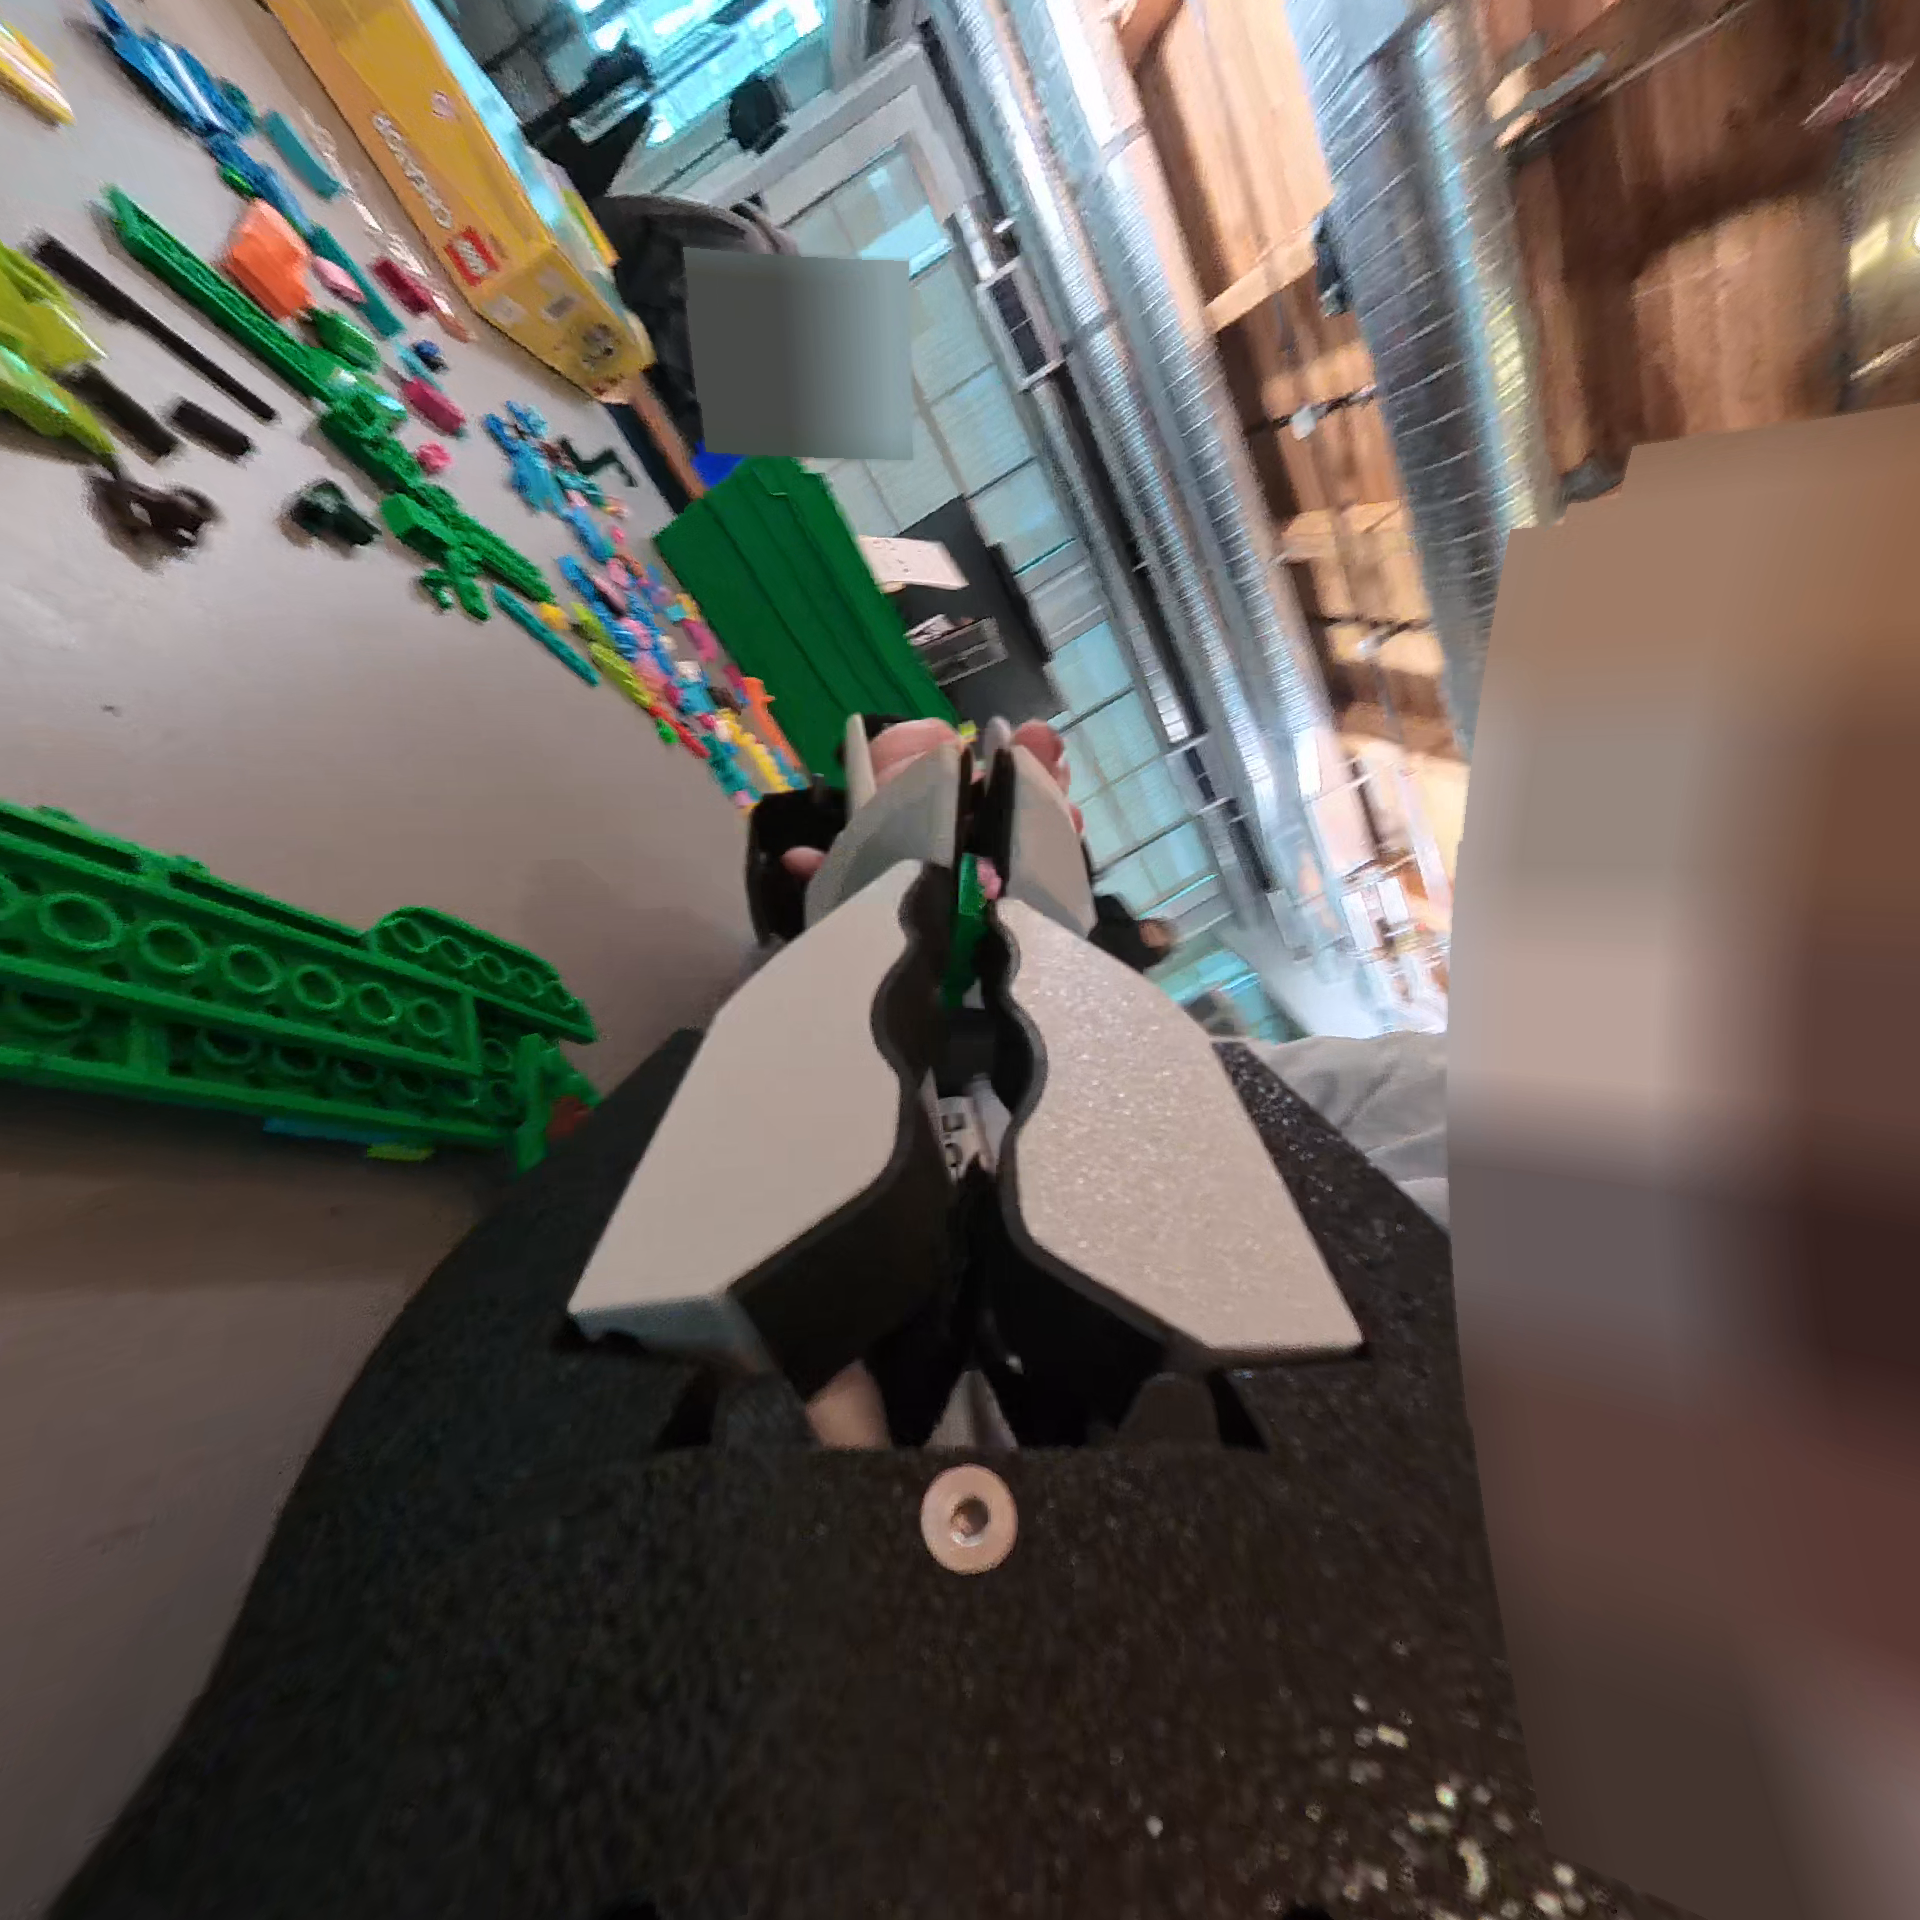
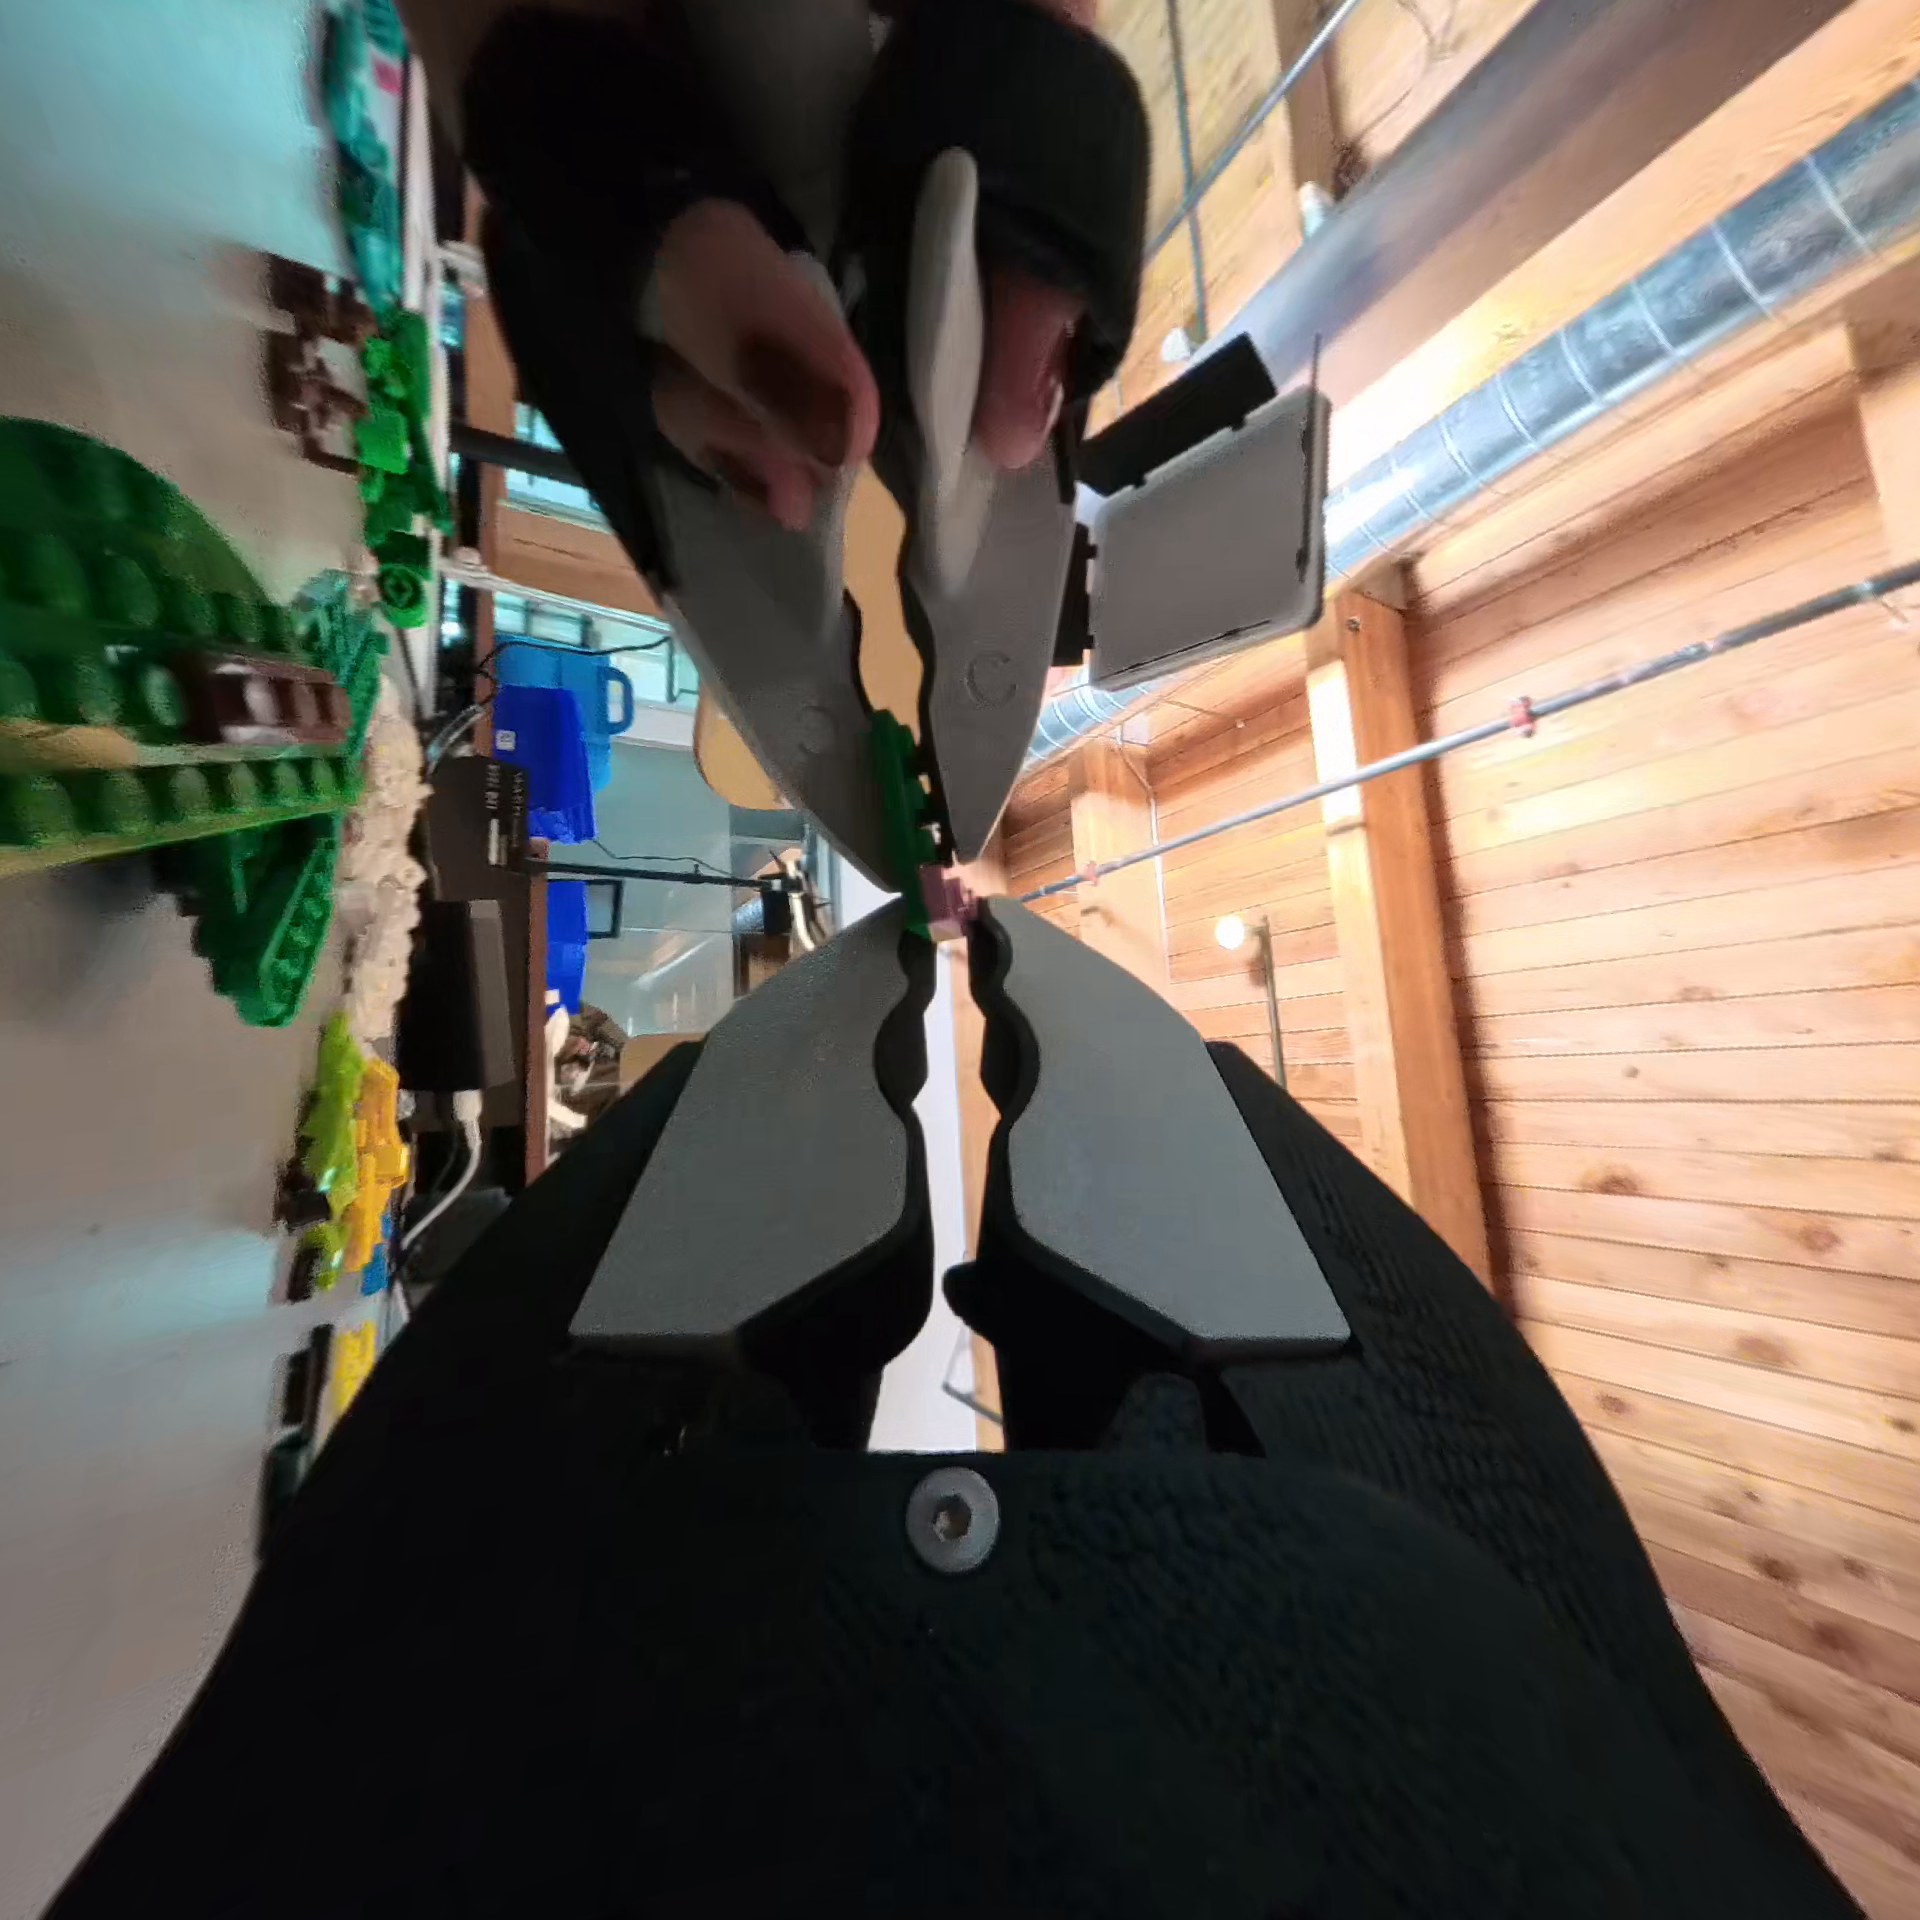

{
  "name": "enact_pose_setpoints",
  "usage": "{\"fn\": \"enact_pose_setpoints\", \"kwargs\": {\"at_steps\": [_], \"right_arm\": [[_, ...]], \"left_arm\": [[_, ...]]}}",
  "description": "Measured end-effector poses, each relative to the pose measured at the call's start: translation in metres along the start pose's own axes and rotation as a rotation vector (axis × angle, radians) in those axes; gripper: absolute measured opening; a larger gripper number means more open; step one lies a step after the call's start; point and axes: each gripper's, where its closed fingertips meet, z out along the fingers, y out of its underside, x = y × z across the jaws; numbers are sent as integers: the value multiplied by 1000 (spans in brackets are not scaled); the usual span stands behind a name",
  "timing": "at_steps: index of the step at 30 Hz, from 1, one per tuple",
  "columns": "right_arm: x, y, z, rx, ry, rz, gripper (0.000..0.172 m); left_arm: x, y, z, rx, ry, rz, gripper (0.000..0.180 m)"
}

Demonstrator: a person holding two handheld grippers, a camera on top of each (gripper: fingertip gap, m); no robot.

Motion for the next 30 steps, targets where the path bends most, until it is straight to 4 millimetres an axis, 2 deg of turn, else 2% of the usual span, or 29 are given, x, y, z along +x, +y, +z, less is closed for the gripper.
{"fn": "enact_pose_setpoints", "kwargs": {"at_steps": [2, 8, 11, 14, 17, 19, 24, 30], "right_arm": [[2, 0, 0, 4, 5, 9, 5], [-19, 2, 3, -14, -148, 173, 8], [-38, 4, 1, -33, -301, 359, 17], [-43, 4, 0, -63, -394, 540, 23], [-47, -4, 2, -103, -495, 756, 25], [-47, -7, 2, -113, -531, 832, 21], [-50, -7, 2, -145, -552, 810, 18], [-48, -11, -2, -102, -545, 688, 16]], "left_arm": [[2, 1, 1, 1, 28, -22, 5], [-13, -4, -4, -38, -191, 284, 5], [-20, -15, -11, -14, -342, 501, 5], [-23, -19, -13, -27, -454, 670, 5], [-29, -15, -11, -61, -515, 745, 5], [-30, -14, -10, -59, -518, 748, 5], [-32, -15, -12, -53, -518, 721, 5], [-33, -10, -13, -148, -556, 820, 9]]}}
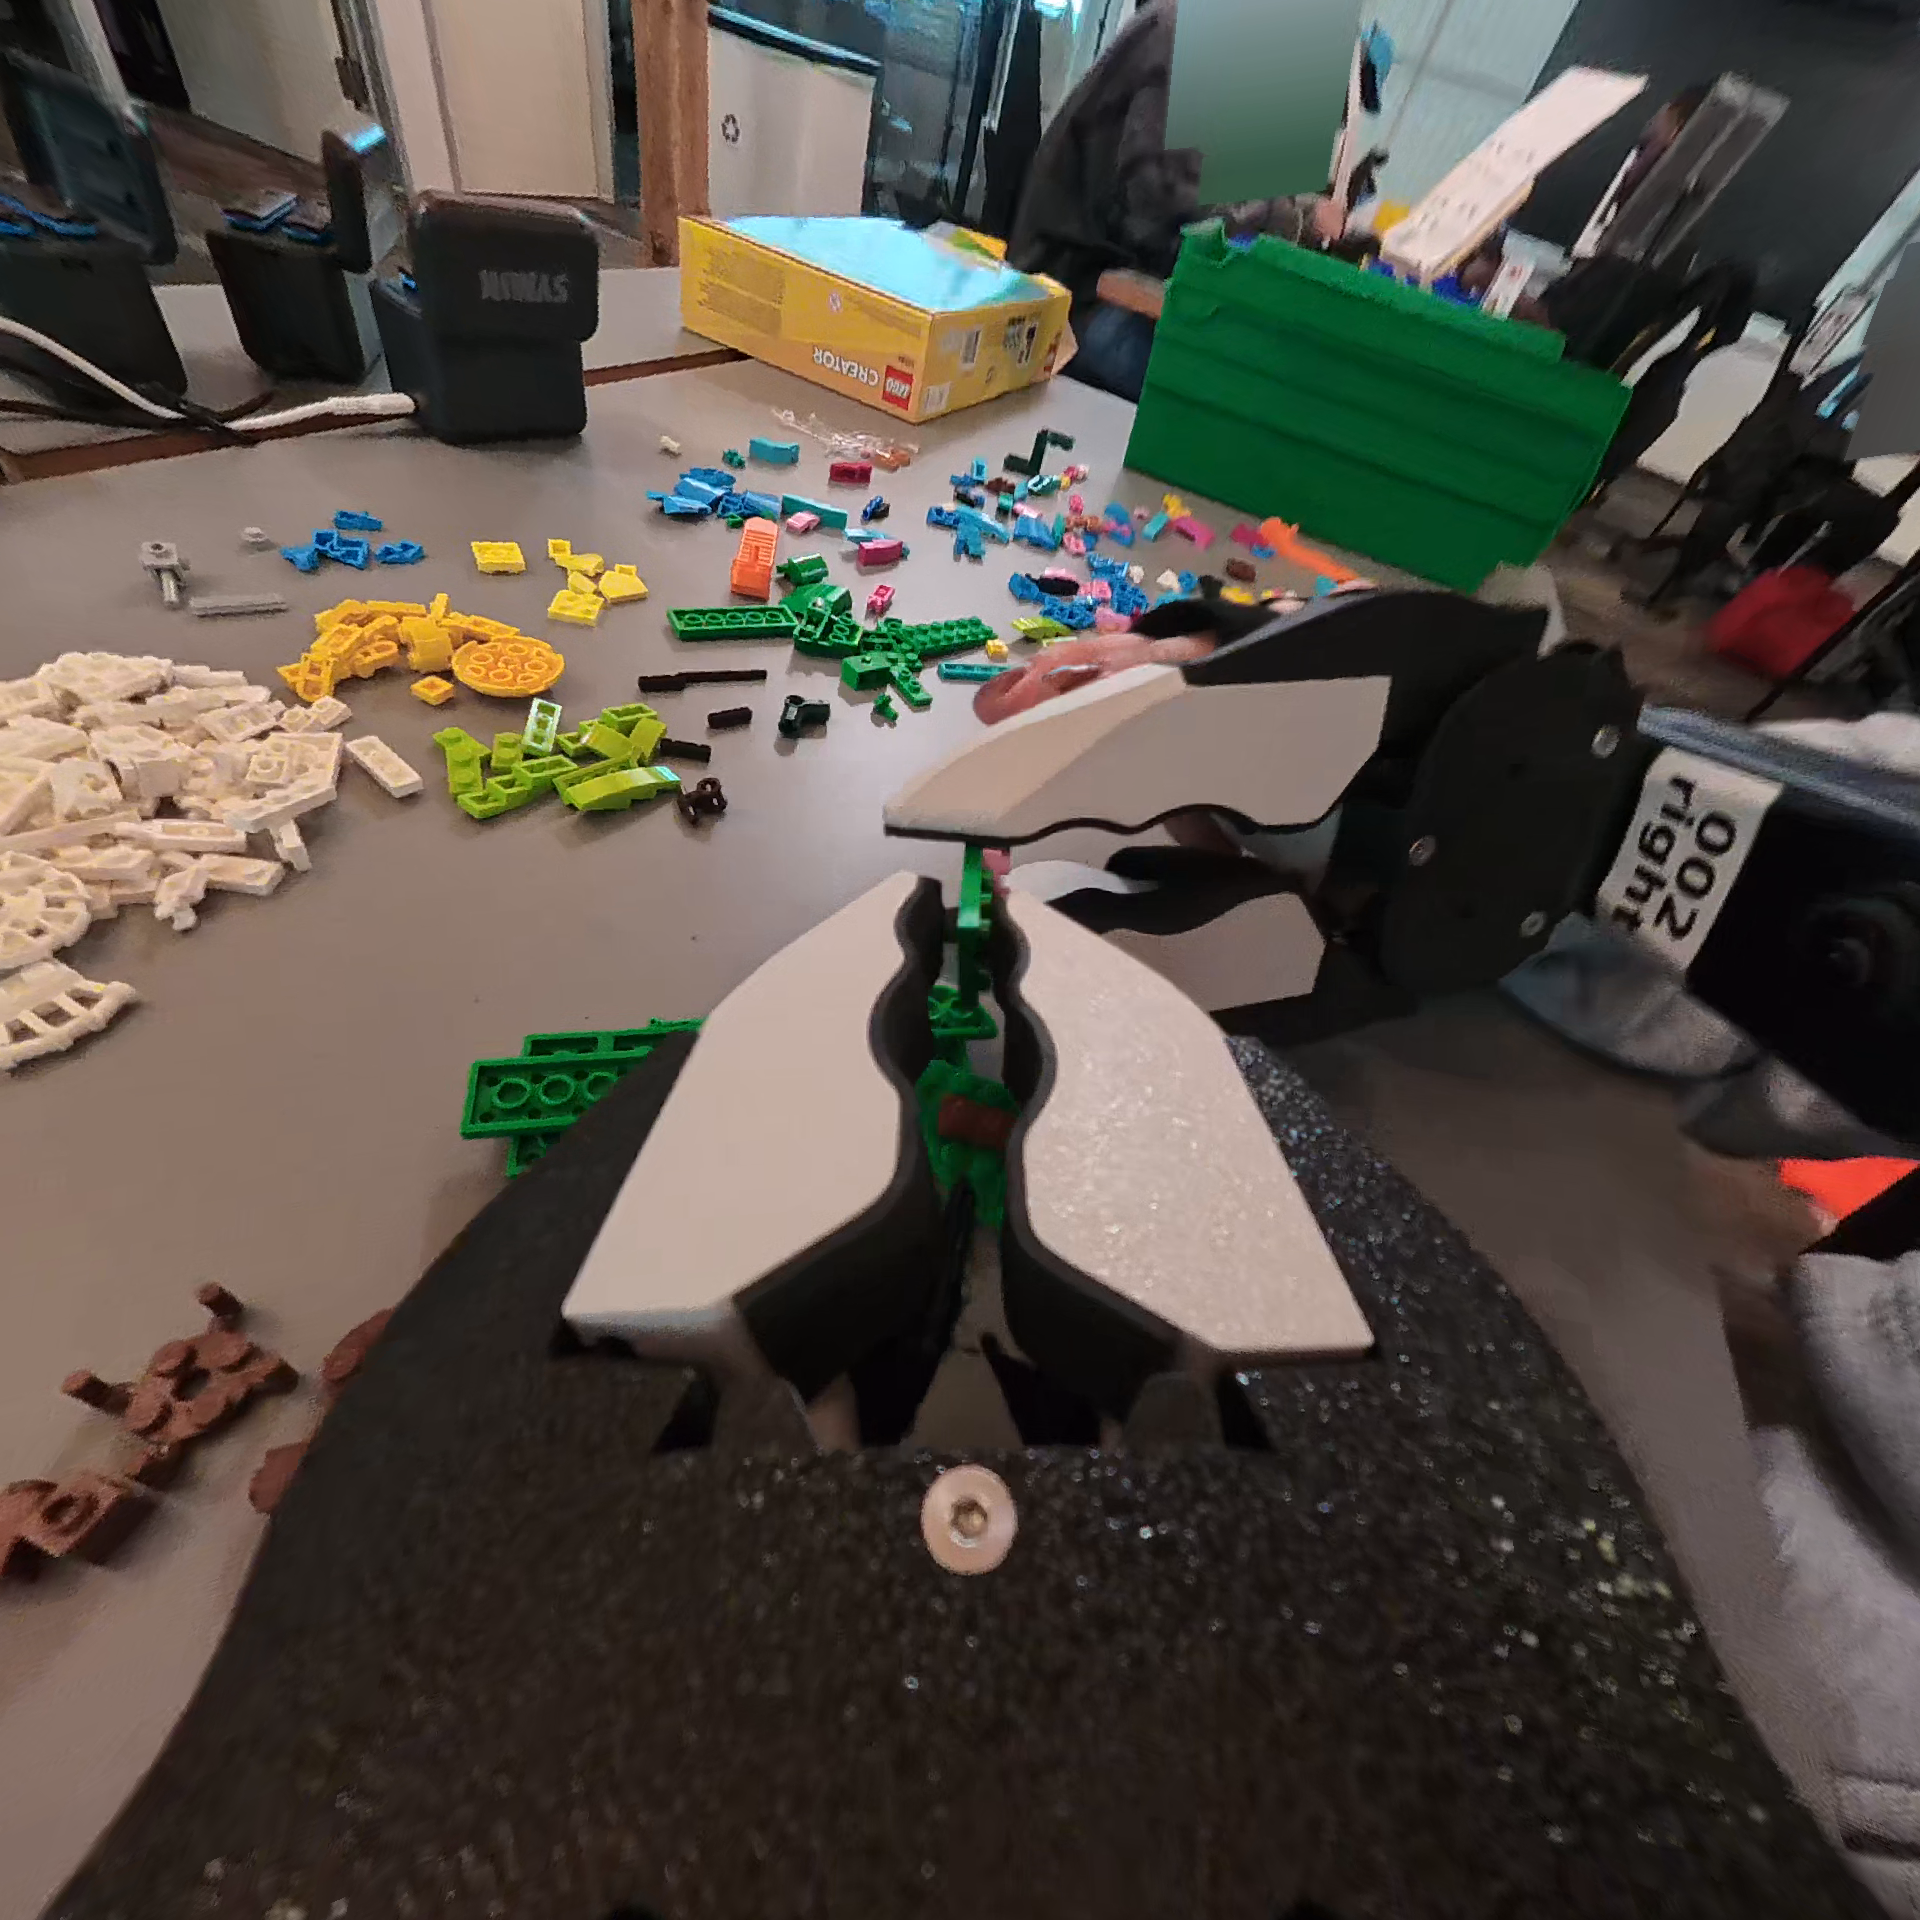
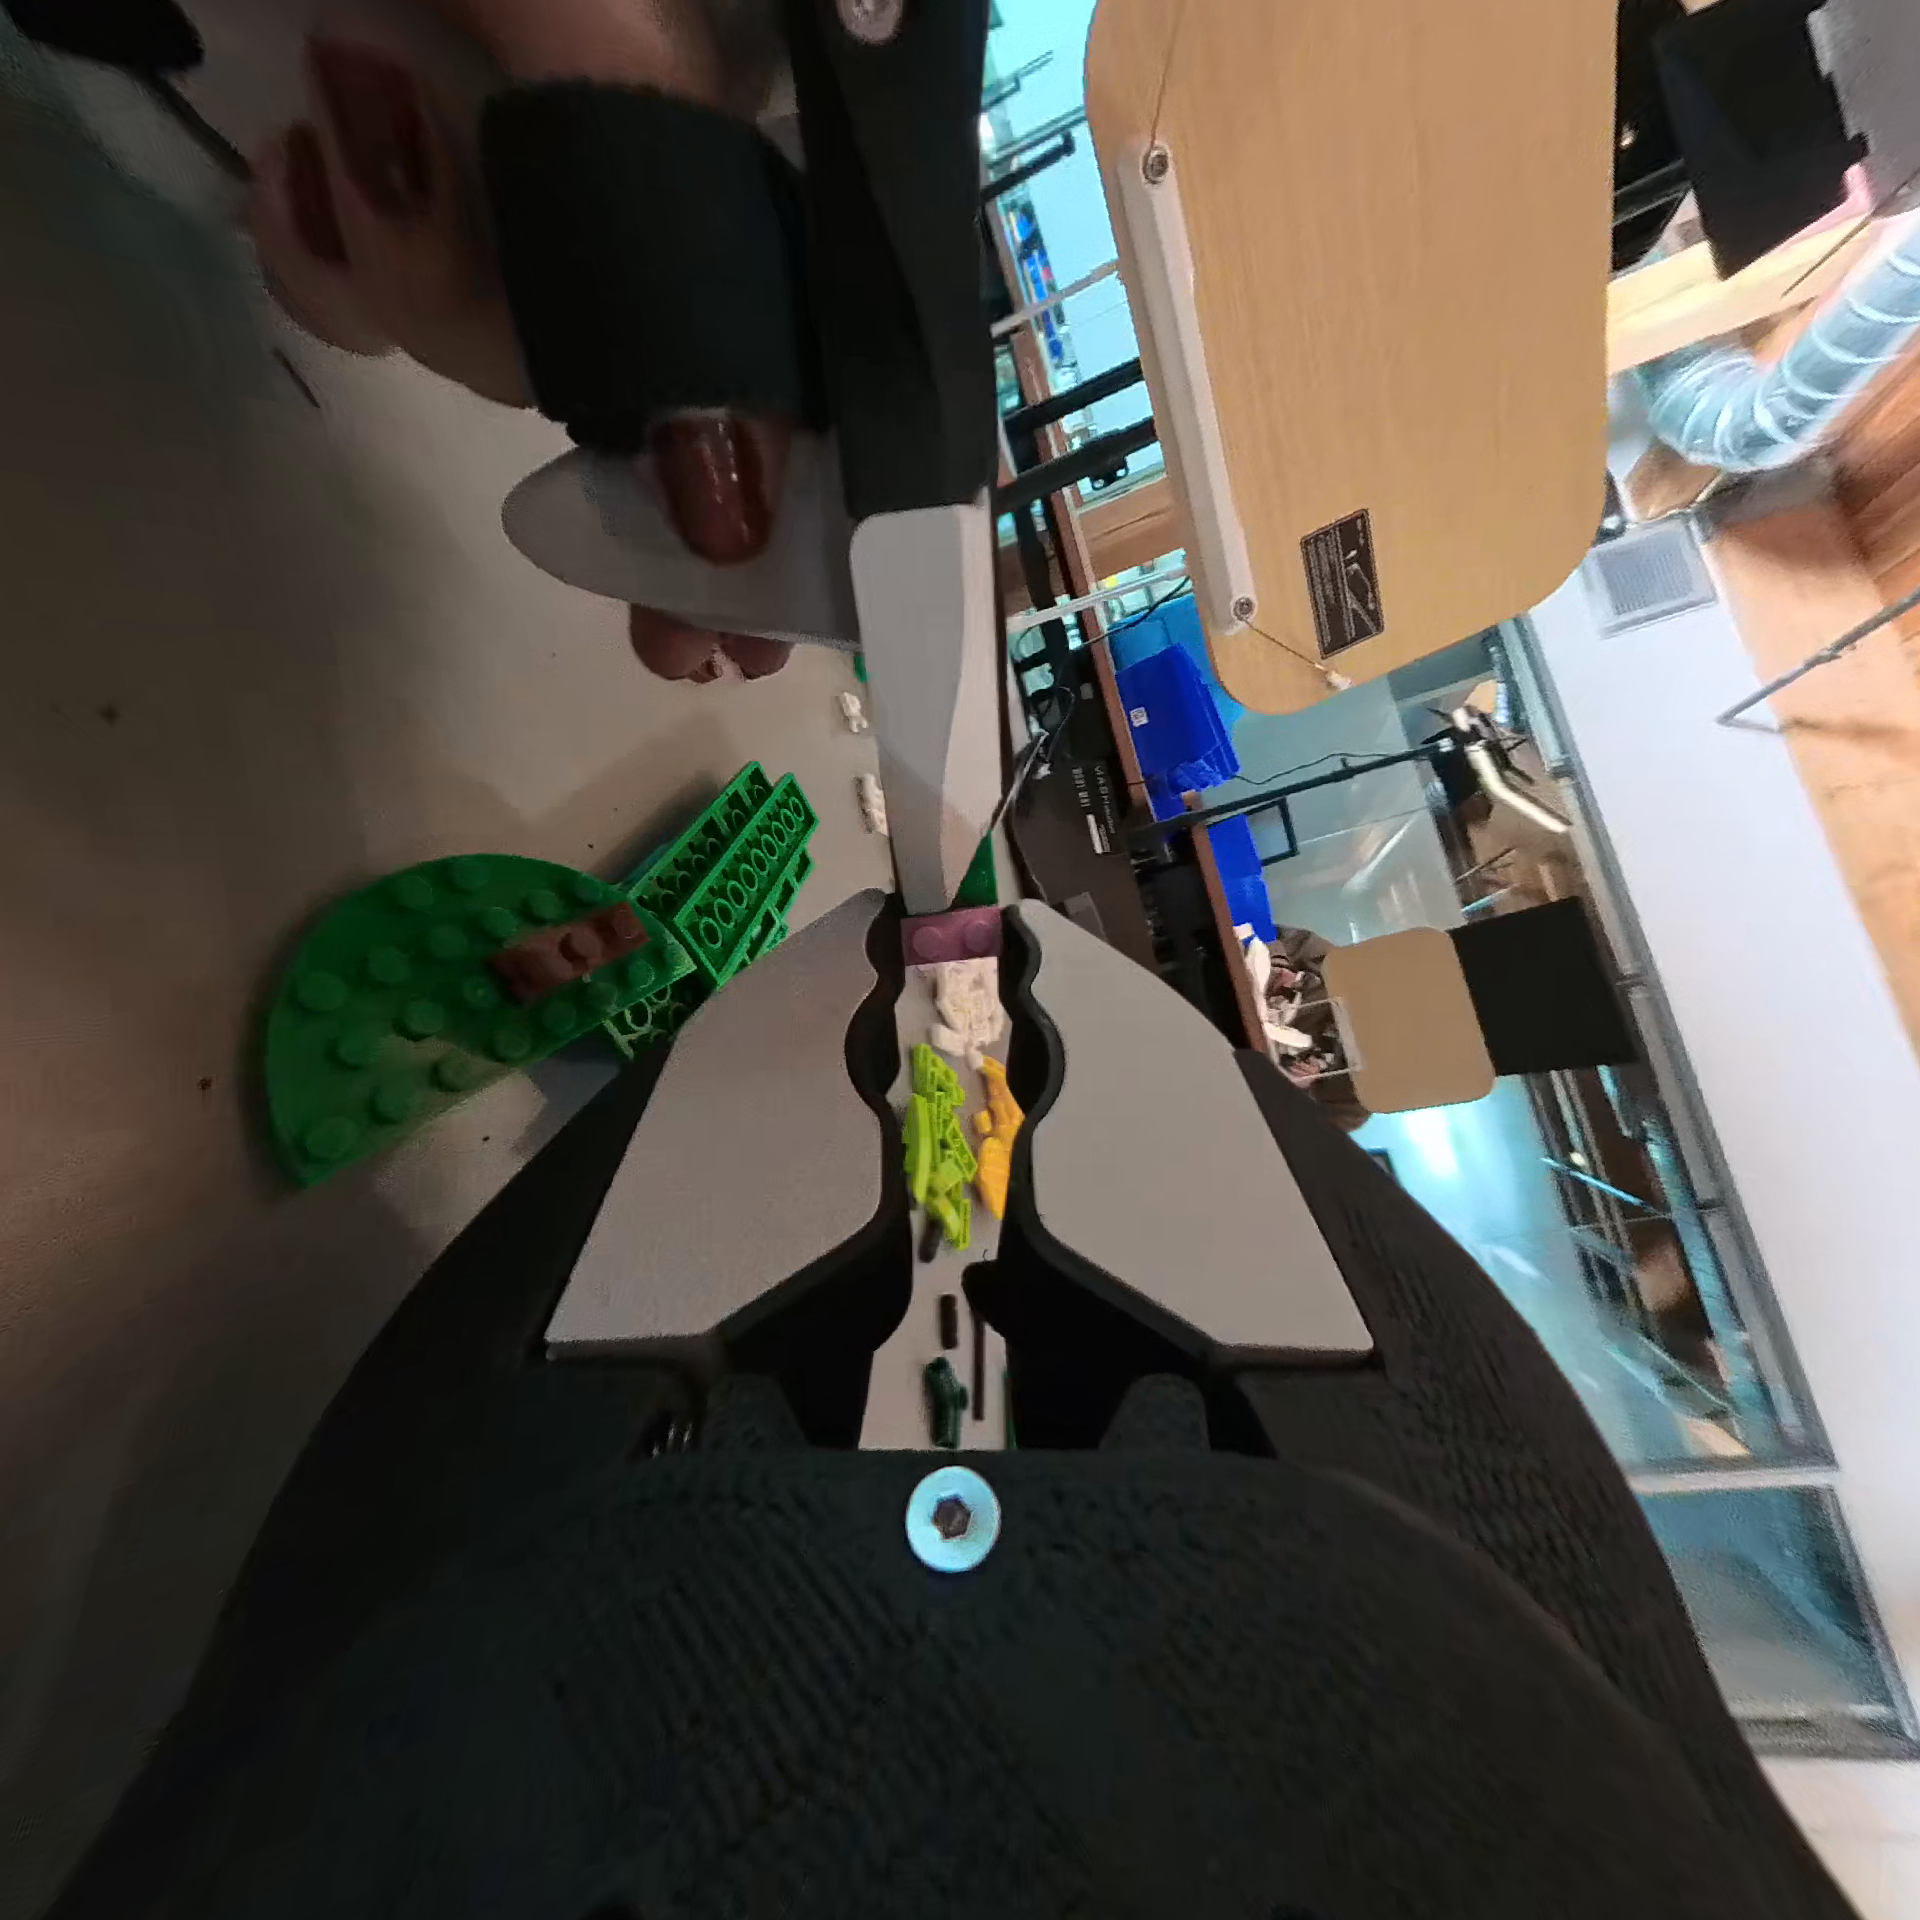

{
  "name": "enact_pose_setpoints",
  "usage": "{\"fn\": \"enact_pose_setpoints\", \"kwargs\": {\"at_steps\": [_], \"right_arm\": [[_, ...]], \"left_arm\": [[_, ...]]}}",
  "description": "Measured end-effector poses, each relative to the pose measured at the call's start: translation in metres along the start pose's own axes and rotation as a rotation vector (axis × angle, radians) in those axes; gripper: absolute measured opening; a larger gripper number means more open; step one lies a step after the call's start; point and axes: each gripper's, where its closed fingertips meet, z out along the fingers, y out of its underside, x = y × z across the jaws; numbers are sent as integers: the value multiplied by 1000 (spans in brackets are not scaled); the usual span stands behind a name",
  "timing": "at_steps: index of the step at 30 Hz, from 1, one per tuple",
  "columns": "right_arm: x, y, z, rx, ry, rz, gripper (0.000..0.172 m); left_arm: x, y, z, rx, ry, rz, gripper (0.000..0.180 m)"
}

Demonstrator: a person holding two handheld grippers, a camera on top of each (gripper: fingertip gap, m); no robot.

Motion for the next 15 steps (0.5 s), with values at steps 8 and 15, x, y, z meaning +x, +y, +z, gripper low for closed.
{"fn": "enact_pose_setpoints", "kwargs": {"at_steps": [8, 15], "right_arm": [[20, -10, -6, -22, 129, -163, 16], [32, -14, -7, -15, 373, -505, 16]], "left_arm": [[10, -19, -6, 138, 110, -161, 5], [11, -25, -6, 201, 214, -401, 6]]}}
